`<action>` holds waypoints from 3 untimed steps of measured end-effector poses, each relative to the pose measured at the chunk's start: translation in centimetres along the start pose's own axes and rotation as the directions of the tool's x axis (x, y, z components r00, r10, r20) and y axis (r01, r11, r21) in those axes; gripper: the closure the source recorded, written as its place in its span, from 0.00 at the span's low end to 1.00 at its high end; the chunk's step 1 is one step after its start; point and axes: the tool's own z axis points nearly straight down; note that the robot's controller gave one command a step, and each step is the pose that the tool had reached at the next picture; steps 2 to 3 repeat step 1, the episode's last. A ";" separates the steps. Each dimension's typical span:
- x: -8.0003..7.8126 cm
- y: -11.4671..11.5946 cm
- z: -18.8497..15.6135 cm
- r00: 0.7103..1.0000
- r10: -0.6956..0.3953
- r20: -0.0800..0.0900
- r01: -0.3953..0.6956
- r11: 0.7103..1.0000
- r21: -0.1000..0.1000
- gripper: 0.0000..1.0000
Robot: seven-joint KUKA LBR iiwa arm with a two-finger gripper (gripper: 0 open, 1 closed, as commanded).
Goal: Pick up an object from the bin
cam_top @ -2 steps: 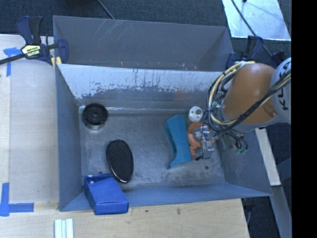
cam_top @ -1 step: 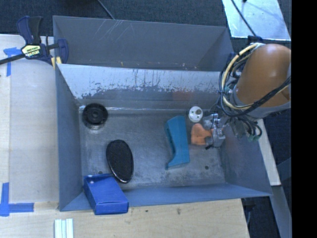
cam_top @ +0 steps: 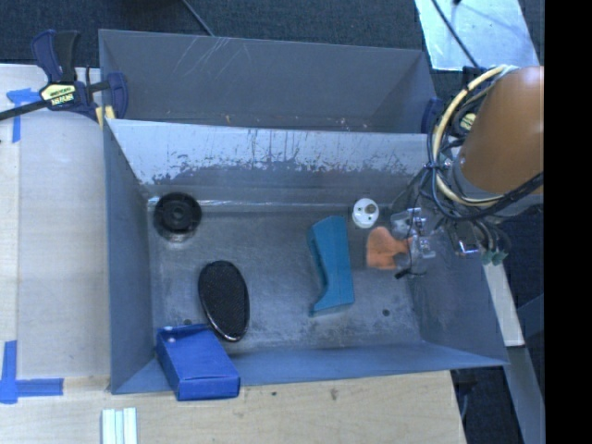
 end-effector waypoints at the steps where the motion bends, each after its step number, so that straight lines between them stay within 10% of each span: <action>1: -3.5 0.3 -5.0 1.000 -0.003 -0.004 0.003 1.000 -0.001 1.00; 3: -3.5 0.3 -5.0 1.000 -0.003 -0.004 0.003 1.000 -0.001 1.00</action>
Offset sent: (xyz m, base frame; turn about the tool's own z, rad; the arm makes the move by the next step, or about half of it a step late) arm 0.0716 -0.0166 -0.1551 -0.0380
